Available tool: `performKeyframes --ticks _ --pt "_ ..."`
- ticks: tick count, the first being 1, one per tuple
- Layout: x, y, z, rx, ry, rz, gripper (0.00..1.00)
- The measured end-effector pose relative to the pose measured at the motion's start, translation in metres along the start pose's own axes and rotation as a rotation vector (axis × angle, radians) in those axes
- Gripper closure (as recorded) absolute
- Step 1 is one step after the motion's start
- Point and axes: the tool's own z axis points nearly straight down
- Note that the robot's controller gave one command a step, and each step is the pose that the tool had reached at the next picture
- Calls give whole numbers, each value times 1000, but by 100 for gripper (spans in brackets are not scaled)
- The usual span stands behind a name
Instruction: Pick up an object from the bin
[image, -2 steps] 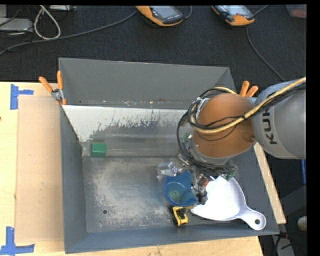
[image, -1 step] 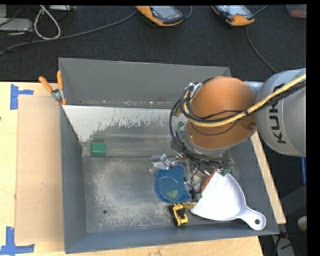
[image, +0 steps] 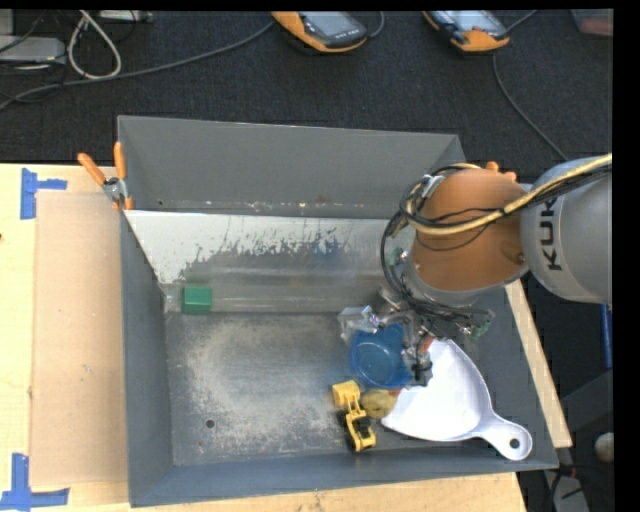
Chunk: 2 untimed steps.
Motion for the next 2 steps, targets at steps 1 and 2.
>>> performKeyframes --ticks 1,2 --pt "0 0 0 0 -1 2 100" --pt "-18 -10 -4 -1 -2 20 100"
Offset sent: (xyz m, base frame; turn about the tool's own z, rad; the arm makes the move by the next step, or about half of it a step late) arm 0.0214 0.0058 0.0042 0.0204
